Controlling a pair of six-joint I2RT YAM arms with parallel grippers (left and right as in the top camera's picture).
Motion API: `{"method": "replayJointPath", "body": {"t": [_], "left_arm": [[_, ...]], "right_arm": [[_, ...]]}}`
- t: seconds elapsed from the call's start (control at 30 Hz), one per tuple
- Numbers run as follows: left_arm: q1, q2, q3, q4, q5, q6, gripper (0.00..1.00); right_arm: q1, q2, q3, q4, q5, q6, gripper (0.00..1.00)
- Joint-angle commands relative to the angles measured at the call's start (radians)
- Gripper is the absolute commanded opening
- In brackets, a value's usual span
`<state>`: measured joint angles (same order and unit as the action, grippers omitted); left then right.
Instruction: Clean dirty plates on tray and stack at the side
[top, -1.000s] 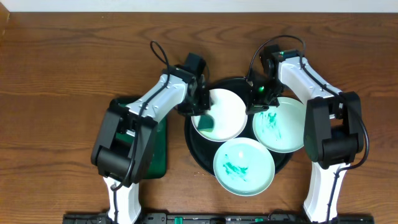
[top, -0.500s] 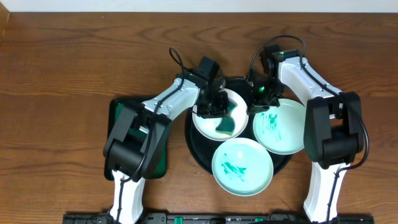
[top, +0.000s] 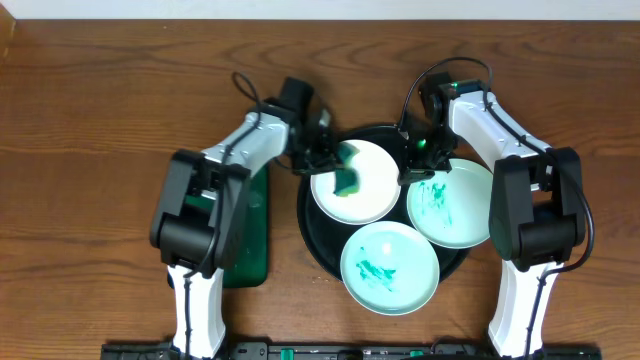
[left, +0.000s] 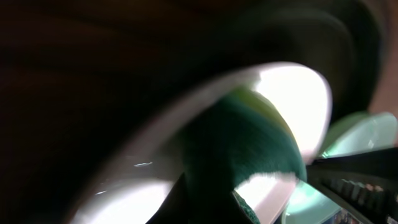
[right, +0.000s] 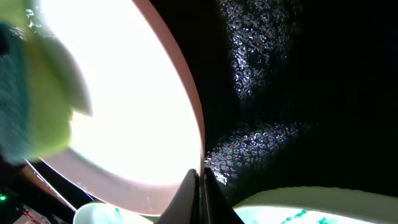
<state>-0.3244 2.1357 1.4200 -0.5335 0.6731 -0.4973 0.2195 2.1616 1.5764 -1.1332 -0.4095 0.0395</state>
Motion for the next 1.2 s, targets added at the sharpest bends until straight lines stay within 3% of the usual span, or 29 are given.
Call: {"method": "replayJointPath", "body": {"t": [0.0,0.2,0.4,0.6,0.8,0.93,1.03,1.17], "left_arm": [[0.053,0.041,-0.001,-0.057,-0.285,0.026,0.07],[0.041,0.041,-0.001,-0.226,-0.406,0.113,0.07],[0.01,0.041,-0.001,-0.344,-0.427,0.206,0.07],[-0.047,0.041,-0.001,-0.343,-0.26,0.294,0.07],[-0.102,0.041,-0.001,-0.256,-0.175,0.265,0.07],[-0.116,0.041,-0.001,-0.234,-0.175,0.237,0.08],[-0.115,0.041,-0.001,-0.235,-0.175,0.233,0.07],[-0.114,0.041,-0.001,-0.235,-0.175,0.23,0.07]], "right_arm": [[-0.004,0.01,0.011,-0.004,0.009,-0.018,0.01],[-0.004,0.01,0.011,-0.004,0.009,-0.019,0.01],[-0.004,0.01,0.011,-0.004,0.009,-0.018,0.01],[-0.004,0.01,0.011,-0.003,0.009,-0.019,0.01],[-0.004,0.01,0.011,0.003,0.009,-0.018,0.01],[-0.003,0.01,0.011,0.006,0.004,-0.019,0.18],[-0.003,0.01,0.011,0.015,-0.047,-0.042,0.4],[-0.003,0.01,0.013,0.019,-0.074,-0.041,0.38]]}}
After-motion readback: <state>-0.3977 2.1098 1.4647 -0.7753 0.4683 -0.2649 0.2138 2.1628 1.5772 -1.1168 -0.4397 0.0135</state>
